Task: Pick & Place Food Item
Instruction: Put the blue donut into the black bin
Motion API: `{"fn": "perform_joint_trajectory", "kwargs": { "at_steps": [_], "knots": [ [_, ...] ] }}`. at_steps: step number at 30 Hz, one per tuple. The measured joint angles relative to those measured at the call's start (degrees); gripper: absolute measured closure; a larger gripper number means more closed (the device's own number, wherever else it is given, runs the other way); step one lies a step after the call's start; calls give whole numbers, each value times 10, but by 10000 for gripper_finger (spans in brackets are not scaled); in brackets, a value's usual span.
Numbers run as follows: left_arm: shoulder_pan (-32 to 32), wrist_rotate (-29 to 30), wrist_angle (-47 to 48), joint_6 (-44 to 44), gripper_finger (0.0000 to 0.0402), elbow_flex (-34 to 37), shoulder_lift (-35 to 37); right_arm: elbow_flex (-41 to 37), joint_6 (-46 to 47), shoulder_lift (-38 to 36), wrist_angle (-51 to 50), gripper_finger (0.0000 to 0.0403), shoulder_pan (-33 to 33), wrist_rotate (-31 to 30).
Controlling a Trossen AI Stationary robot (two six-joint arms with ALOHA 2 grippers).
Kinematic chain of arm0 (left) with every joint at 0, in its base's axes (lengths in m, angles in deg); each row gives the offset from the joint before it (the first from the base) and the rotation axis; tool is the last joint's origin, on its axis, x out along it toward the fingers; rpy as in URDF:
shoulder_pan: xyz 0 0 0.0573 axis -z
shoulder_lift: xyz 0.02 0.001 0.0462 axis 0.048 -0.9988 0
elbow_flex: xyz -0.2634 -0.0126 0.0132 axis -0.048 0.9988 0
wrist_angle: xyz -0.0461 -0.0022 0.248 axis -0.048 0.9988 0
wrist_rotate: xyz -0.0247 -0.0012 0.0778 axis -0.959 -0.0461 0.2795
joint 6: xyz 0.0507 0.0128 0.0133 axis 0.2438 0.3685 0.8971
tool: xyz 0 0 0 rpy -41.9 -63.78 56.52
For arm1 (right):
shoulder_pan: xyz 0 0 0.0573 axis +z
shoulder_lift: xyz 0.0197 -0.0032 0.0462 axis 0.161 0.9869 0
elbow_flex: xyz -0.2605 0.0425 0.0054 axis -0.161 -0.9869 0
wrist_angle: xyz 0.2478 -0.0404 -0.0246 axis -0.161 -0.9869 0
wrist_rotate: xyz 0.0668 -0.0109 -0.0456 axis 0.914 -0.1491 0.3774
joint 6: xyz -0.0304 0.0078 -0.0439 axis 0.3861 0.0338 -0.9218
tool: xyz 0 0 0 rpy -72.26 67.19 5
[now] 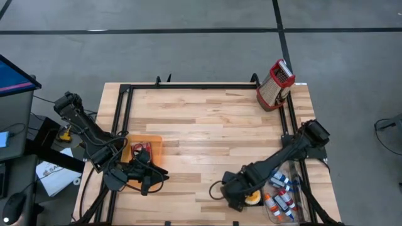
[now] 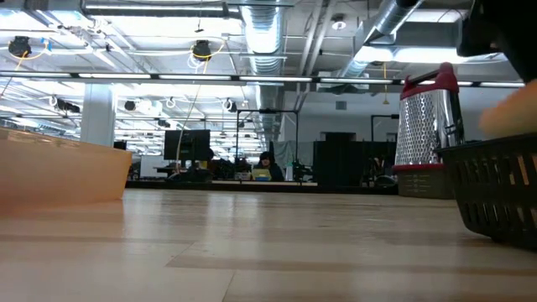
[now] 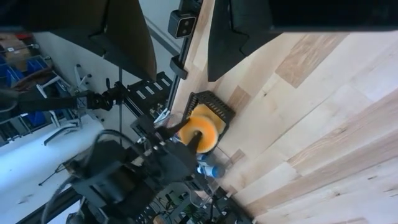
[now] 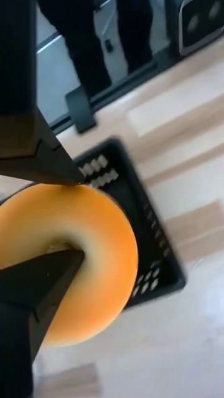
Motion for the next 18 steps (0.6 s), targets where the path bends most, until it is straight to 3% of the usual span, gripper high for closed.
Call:
{"fn": "perform_joint_trajectory", "kwargs": {
  "at_steps": [9, 14, 18],
  "knots": [
    [0, 0, -5, 0, 261, 0, 0, 0, 7, 0, -30, 220, 25, 62],
    [0, 0, -5, 1, 261, 0, 0, 8, 26, 0, 33, 222, 28, 60],
    [0, 0, -5, 2, 261, 0, 0, 8, 26, 0, 17, 223, 19, 54]
  ]
}}
